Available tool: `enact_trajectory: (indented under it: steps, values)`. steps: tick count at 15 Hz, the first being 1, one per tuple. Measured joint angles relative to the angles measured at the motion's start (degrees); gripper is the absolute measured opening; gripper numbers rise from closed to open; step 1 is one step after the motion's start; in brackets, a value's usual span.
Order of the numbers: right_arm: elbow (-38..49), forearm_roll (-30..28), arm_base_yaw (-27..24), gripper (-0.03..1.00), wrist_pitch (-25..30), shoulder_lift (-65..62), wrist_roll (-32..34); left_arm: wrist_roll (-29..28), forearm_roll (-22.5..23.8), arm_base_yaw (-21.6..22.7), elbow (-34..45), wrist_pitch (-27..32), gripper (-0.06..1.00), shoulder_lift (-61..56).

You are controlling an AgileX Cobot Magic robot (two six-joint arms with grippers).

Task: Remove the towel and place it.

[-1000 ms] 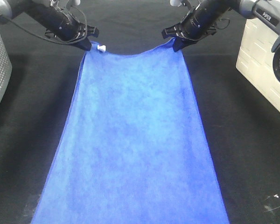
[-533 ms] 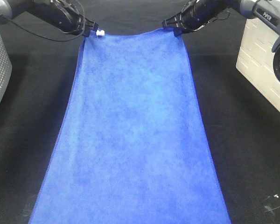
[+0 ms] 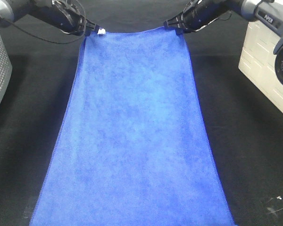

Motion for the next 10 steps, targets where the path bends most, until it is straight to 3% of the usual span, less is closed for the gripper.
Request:
enact_trajectory:
  steps: [6,10]
  values:
    - [0.2,-0.1,0.0,0.00,-6.1,2.1,0.0,1.4,0.0,0.0,0.0,-5.6,0.00,1.0]
    - [0.2,-0.1,0.0,0.00,-6.9,3.6,0.0,3.0,1.3,0.0,0.0,-6.0,0.00,1.0]
